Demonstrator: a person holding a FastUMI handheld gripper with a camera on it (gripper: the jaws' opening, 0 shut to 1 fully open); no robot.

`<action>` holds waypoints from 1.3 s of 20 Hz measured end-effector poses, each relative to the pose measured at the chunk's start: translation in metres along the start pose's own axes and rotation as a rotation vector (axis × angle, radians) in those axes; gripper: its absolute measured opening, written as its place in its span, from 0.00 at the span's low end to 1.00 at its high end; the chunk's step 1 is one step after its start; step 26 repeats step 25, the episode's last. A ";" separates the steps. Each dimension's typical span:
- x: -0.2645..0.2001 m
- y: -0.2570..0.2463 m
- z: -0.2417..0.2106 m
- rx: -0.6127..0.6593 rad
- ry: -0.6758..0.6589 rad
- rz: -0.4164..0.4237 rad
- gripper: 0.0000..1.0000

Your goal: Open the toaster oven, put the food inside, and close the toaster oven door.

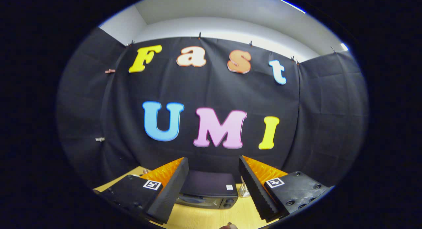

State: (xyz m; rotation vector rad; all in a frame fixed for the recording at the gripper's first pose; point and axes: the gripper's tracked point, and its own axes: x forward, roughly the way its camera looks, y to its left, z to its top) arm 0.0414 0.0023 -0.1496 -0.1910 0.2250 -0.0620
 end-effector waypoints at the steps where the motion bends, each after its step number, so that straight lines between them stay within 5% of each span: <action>1: -0.004 0.004 0.026 0.021 -0.048 0.017 0.98; 7: -0.028 0.020 0.111 0.110 -0.185 0.070 0.97; 12: -0.063 0.017 0.119 0.039 -0.218 0.049 0.97; 26: -0.075 0.005 0.134 0.102 -0.243 0.032 0.96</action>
